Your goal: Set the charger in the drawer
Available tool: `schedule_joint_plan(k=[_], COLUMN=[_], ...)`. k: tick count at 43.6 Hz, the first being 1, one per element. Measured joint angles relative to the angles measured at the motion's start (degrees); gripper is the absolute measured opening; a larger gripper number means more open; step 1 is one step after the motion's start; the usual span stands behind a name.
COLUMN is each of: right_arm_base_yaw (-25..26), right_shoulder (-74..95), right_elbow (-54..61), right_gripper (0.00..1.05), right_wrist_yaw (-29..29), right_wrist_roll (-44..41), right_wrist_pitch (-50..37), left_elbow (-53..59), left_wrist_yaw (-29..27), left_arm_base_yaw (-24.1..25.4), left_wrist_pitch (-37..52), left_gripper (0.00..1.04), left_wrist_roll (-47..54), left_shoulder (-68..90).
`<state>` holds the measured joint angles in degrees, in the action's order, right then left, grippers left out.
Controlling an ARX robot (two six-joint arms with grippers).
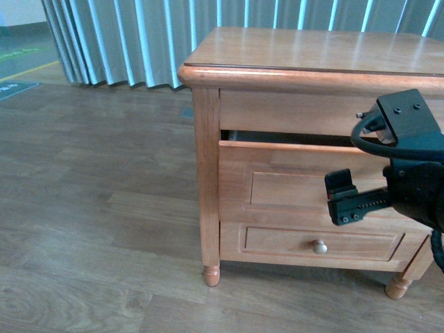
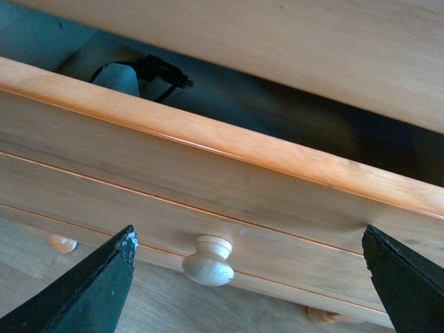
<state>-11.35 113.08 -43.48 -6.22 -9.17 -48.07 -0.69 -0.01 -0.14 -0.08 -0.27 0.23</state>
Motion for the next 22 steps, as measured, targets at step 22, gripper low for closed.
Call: schedule_joint_plan(k=[22], right_arm_base_yaw=[-0.5], right_shoulder=[9.0], right_elbow=[-10.0], right_gripper=[0.96], right_wrist_yaw=[-3.3], right_wrist_roll=[3.1], right_wrist_pitch=[-0.4], left_elbow=[0.0], left_wrist_yaw=[0.0], left_arm_base_yaw=[0.0], left_wrist_pitch=[0.0], left_gripper=[0.99], left_wrist_roll=[0.0], left_shoulder=[0.0])
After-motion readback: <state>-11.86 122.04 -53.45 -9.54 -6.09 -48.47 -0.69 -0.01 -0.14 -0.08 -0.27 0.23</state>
